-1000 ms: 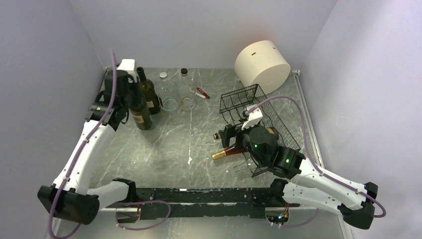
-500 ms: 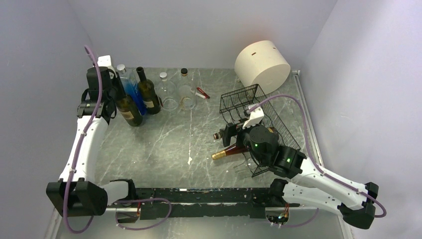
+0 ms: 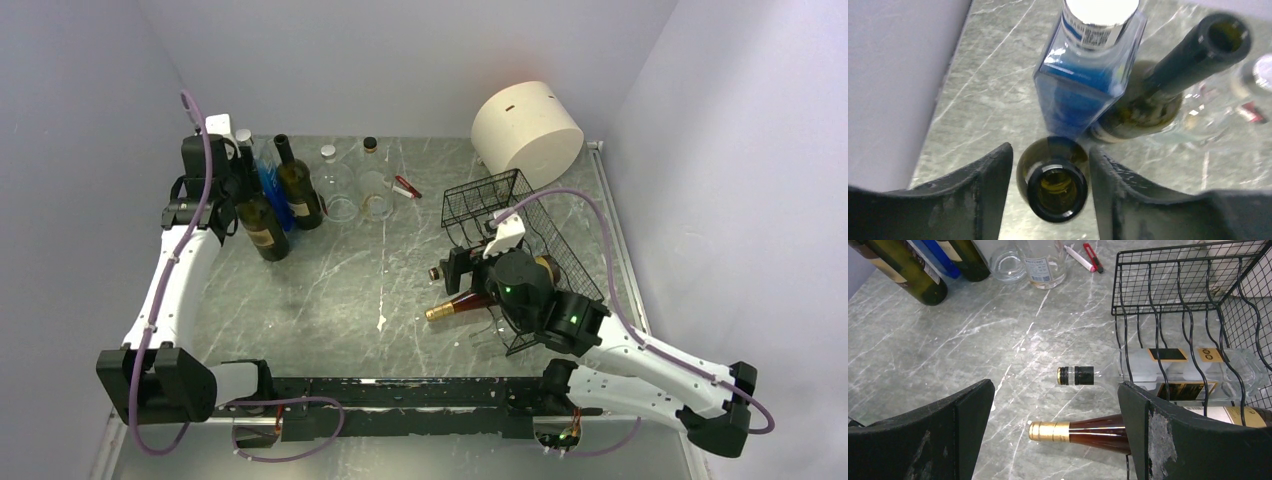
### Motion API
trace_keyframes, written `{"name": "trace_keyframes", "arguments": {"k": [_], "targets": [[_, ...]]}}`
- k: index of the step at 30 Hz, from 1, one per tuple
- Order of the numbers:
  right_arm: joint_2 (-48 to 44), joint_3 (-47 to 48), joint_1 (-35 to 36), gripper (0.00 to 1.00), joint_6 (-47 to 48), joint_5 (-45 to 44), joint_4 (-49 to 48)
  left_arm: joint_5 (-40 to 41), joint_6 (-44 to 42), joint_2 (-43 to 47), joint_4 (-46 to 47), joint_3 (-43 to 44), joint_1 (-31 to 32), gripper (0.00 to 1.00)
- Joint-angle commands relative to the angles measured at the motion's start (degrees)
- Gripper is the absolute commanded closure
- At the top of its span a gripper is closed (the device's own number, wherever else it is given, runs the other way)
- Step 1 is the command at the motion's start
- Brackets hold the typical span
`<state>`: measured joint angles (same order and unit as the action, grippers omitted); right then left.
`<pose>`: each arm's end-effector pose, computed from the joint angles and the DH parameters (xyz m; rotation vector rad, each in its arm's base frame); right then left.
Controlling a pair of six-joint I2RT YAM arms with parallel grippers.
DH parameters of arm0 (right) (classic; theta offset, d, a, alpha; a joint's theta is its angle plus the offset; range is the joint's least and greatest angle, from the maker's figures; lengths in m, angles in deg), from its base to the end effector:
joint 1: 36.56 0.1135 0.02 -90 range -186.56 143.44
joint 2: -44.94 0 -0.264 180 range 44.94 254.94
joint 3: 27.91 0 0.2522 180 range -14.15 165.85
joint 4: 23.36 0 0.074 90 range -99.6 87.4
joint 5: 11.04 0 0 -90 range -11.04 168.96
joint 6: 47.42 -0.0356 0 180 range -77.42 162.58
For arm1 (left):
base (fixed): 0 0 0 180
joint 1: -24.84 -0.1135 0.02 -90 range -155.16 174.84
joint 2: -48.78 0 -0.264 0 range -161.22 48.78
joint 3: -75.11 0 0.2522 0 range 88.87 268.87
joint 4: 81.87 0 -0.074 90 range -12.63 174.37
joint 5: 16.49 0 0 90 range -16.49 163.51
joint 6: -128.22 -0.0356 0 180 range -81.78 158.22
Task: Take the wine bottle off the wine rack
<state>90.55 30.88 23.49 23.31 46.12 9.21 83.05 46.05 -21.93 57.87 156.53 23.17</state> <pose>0.1060 0.1454 0.3252 -0.2803 1.8528 0.4129 0.2752 0.0139 0.3557 -0.2728 2.0626 0.1081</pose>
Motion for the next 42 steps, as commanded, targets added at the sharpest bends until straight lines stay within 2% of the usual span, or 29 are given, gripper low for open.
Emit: {"name": "trace_keyframes", "arguments": {"k": [1,3,5,10,14,22,27,31,36,40,42], "targets": [[0.3,1.4,-0.1,0.00,0.1,-1.1,-0.4,-2.2,-0.9,1.5,5.5,0.0,-0.5,0.27],[0.5,1.4,0.0,0.00,0.0,-1.0,-0.5,-2.2,-0.8,1.7,5.5,-0.3,-0.4,0.15],[0.7,1.6,-0.1,0.00,0.1,-0.7,-0.3,-2.5,-0.7,2.0,4.6,0.1,-0.4,0.09],[1.8,2.9,-0.1,0.00,2.3,-2.0,2.5,-2.6,-0.8,4.7,2.2,2.0,-0.4,0.03],[2.9,3.1,-0.1,0.00,7.2,-1.7,3.8,-5.7,-0.3,8.4,1.1,4.3,-0.4,0.01],[11.1,5.9,0.0,0.00,15.4,3.4,5.6,-22.4,6.5,18.6,10.4,2.1,-0.4,0.04],[16.2,5.2,0.3,0.00,24.7,11.9,4.0,-38.1,6.6,20.1,21.2,-2.8,-0.4,0.03],[20.2,3.0,1.1,0.00,33.6,13.3,3.1,-44.7,6.6,19.3,27.0,-6.3,-0.1,0.03],[29.3,6.4,1.1,0.02,37.6,7.4,7.5,-38.8,1.7,21.1,27.4,-12.8,4.5,0.04],[34.5,7.8,0.7,0.06,40.9,3.4,7.2,-36.7,2.8,23.5,34.1,-21.4,4.9,0.07],[35.9,7.9,0.5,0.09,42.4,2.8,6.5,-38.0,1.6,23.5,31.0,-20.0,5.0,0.08]]}}
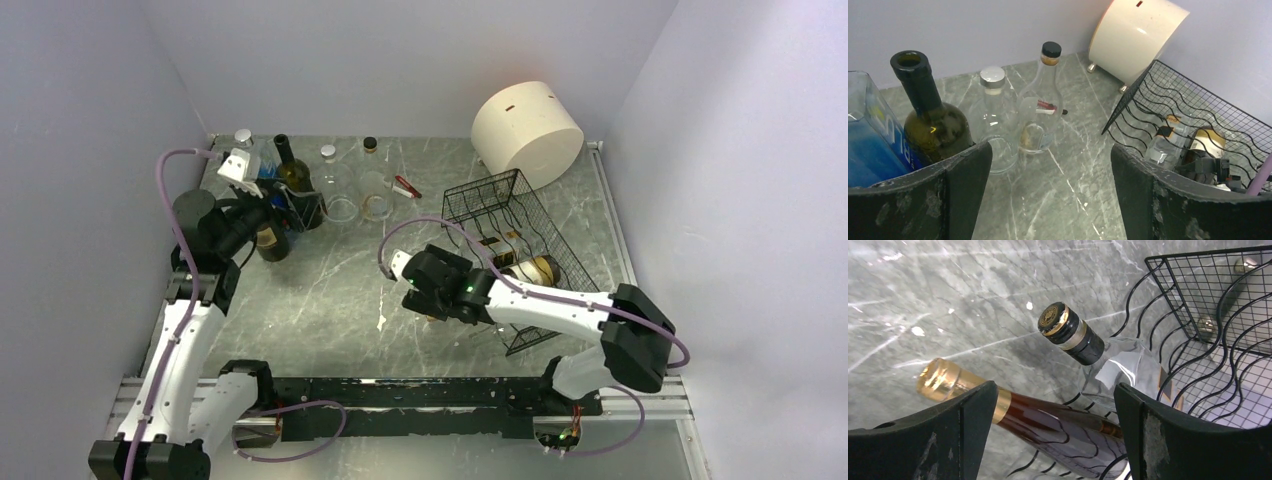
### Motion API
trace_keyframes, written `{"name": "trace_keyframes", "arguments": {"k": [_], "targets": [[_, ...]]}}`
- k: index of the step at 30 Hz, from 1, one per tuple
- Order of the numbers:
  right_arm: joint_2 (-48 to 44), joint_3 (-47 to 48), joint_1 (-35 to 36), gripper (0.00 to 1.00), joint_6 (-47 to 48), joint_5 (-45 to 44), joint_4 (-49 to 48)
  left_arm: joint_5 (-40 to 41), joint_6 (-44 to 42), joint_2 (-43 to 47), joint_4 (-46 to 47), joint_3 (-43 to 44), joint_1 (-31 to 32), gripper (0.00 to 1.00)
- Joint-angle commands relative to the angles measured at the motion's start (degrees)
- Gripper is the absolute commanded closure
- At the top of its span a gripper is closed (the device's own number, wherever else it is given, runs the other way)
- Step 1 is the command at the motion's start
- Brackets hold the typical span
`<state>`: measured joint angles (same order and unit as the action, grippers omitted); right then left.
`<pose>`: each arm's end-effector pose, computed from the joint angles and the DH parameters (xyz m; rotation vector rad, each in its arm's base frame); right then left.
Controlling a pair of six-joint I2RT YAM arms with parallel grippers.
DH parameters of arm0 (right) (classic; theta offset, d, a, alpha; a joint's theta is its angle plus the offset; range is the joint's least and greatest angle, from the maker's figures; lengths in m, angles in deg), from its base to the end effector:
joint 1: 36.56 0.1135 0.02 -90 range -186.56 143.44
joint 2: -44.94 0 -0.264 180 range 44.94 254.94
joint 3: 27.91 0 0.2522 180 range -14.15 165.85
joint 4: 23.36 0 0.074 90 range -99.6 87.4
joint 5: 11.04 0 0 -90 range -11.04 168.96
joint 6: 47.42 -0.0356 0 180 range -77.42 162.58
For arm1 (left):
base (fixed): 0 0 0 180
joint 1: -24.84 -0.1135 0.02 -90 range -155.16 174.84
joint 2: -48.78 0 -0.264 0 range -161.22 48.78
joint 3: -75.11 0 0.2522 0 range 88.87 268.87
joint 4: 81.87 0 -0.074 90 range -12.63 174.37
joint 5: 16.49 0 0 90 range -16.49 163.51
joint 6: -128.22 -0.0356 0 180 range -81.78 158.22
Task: Take the wine bottle off the wine rack
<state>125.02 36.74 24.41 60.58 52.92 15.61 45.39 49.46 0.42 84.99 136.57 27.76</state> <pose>0.1492 0.2366 0.2203 -1.3865 1.9626 -0.2338 0.1945 -0.0267 0.3679 0.2750 1.5772 -0.5773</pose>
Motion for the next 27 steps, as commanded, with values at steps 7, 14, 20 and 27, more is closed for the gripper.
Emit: {"name": "trace_keyframes", "arguments": {"k": [7,14,20,27], "targets": [[5.2,1.5,-0.5,0.12,11.5,-5.4,-4.8,-0.3,-4.0,3.7,2.5,-2.0,1.4,0.09],[9.4,2.5,-2.3,0.21,16.7,-5.3,-7.6,-0.6,-3.5,4.0,2.8,-2.2,1.6,0.11],[12.3,0.8,-3.3,0.23,20.2,-8.0,-11.6,1.1,-3.6,4.1,2.4,-2.3,1.6,0.12],[15.2,-0.7,-4.5,0.27,23.0,-11.3,-16.6,3.0,-3.7,3.1,1.8,-2.2,1.6,0.12]]}}
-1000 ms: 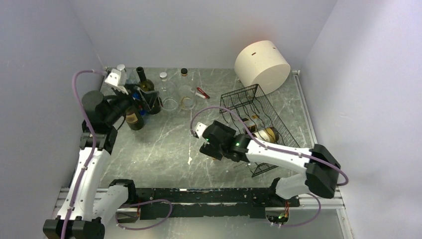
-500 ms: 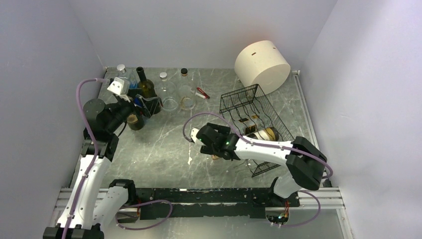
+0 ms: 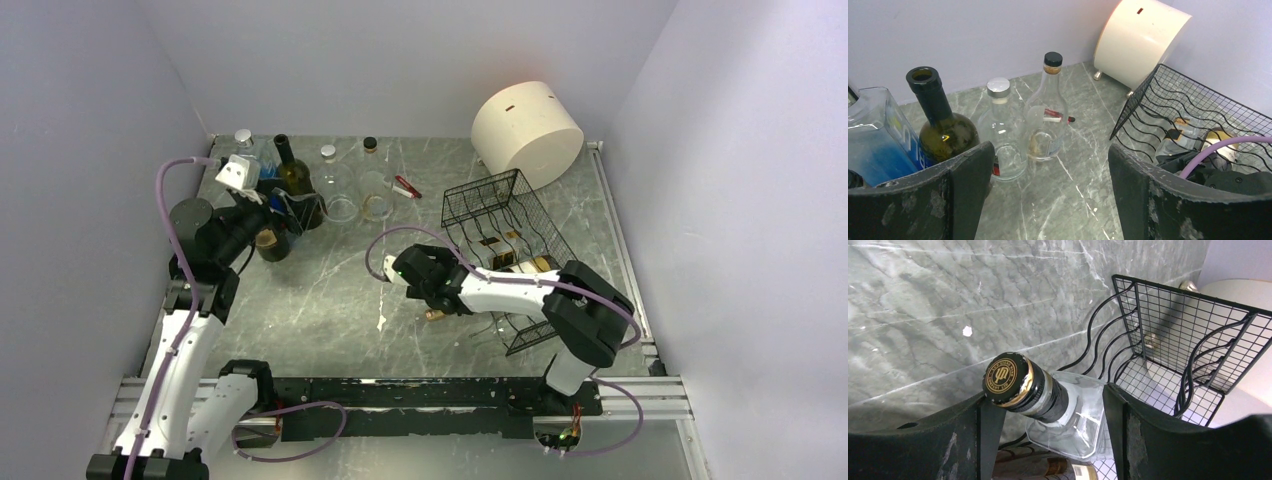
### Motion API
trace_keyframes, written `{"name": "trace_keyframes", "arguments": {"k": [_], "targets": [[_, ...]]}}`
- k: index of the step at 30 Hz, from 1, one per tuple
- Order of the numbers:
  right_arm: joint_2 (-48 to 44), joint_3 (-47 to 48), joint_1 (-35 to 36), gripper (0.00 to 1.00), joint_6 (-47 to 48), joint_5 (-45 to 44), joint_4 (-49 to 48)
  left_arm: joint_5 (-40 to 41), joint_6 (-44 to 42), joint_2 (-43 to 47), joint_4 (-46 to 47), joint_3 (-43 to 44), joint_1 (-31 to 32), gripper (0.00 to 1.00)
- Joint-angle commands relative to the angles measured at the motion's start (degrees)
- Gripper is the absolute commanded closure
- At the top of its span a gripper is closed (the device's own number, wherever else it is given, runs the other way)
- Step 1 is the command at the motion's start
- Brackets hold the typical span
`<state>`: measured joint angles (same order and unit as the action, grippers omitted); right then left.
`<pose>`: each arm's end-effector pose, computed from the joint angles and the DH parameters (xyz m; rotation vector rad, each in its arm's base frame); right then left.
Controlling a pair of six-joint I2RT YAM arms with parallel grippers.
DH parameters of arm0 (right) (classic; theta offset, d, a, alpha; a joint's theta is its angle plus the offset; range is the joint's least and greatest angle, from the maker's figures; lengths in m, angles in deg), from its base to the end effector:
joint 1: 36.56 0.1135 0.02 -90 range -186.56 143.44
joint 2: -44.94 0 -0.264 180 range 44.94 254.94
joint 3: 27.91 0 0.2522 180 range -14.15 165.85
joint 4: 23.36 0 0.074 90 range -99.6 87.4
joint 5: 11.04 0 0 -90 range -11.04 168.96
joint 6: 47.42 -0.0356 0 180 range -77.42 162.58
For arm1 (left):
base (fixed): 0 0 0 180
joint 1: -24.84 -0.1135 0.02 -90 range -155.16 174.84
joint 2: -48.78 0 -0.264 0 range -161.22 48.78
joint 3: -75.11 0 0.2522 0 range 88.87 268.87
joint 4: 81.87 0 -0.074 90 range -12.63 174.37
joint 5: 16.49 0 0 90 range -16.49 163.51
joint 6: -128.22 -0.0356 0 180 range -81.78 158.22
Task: Take the wine bottle off the wine rack
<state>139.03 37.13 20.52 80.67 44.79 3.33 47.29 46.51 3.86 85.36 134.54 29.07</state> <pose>0.1894 0.2557 0.1689 -1.6160 1.7838 -0.6046 0.1814 -0.0292 0.3663 0.3116 1.5358 -0.5241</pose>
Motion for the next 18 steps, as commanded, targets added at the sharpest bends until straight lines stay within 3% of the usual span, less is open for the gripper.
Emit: {"name": "trace_keyframes", "arguments": {"k": [1,9,18], "targets": [[1.5,-1.2,-0.7,0.28,3.2,-3.3,-4.6,0.8,-0.5,-0.9,1.6,-0.2,0.3,0.12],[3.4,-3.6,-0.8,0.30,6.2,-5.6,-9.7,-0.5,-0.7,-2.3,0.9,0.5,0.3,0.13],[6.6,-2.7,-0.8,0.40,8.2,-7.1,-11.9,-0.2,-0.6,-2.1,0.7,0.4,0.6,0.13]]}}
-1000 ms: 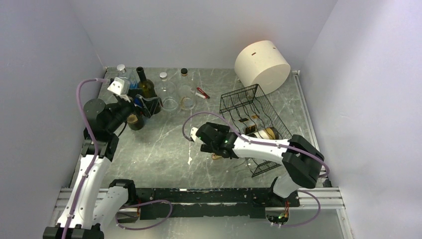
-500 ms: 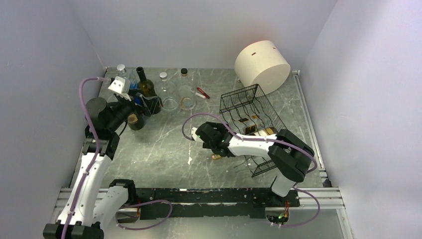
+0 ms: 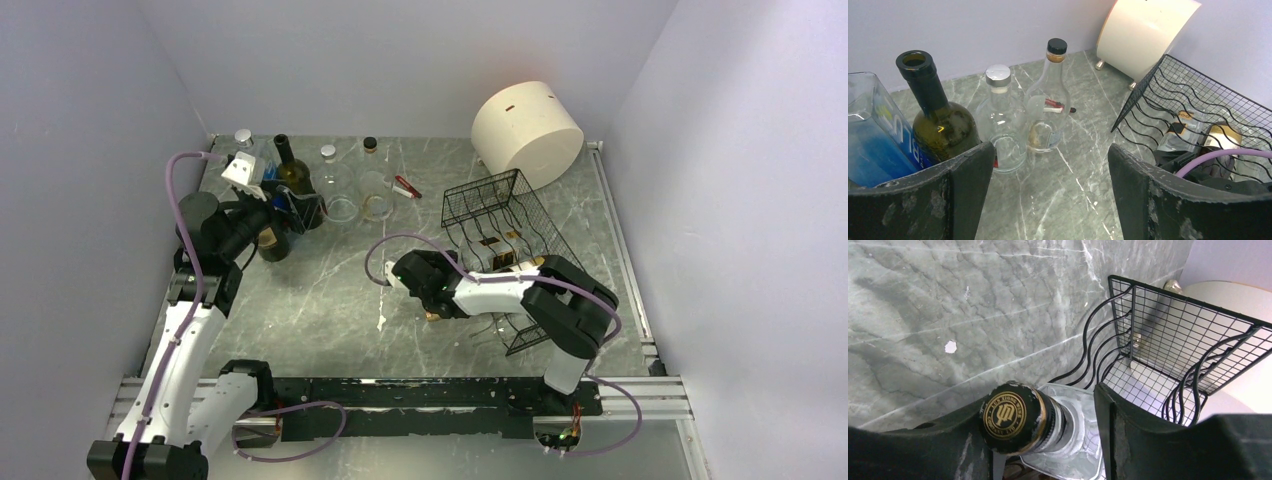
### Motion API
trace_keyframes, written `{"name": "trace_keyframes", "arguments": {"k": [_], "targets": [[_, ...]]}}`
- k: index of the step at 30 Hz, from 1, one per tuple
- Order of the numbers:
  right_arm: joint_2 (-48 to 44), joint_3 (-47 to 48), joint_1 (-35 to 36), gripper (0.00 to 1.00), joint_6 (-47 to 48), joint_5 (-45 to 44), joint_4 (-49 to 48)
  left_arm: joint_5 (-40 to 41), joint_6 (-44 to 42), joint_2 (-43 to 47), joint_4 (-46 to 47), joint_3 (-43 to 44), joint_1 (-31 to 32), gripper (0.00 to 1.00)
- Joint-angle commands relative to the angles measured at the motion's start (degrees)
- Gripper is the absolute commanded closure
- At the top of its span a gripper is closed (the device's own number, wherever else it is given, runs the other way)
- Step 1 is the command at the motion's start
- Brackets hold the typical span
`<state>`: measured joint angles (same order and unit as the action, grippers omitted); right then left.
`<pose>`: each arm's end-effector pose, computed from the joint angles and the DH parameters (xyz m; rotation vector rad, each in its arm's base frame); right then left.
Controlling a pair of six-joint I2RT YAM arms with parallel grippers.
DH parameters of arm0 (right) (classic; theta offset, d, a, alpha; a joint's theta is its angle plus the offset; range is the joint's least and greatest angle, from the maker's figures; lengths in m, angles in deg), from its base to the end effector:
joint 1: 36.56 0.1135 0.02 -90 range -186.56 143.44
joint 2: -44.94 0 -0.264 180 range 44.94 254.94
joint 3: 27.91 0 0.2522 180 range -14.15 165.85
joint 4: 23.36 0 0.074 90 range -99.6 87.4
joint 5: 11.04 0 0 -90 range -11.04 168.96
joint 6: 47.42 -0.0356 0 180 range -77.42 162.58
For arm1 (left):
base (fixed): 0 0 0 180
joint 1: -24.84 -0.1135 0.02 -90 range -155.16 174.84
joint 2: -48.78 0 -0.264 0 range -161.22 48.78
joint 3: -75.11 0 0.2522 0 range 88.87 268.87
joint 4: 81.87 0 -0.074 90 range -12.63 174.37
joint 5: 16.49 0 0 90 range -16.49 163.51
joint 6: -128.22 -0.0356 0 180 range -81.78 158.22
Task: Take the wine bottle off the wine rack
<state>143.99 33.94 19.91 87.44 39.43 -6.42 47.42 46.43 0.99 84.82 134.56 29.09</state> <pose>0.1967 0.2558 0.1395 -1.6462 1.7027 -0.7640 0.1939 -0.0301 0.3570 0.3014 1.5941 -0.5314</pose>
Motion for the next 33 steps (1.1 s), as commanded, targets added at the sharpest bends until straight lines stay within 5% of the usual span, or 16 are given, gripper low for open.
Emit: {"name": "trace_keyframes", "arguments": {"k": [1,33], "targets": [[2.0,1.0,-0.2,0.42,1.4,-1.9,-1.9,-0.2,-0.5,0.8,1.2,0.3,0.6,0.13],[3.7,4.3,10.7,0.89,-3.3,-4.7,-6.5,1.5,-0.6,-0.4,0.2,0.6,0.9,0.13]]}}
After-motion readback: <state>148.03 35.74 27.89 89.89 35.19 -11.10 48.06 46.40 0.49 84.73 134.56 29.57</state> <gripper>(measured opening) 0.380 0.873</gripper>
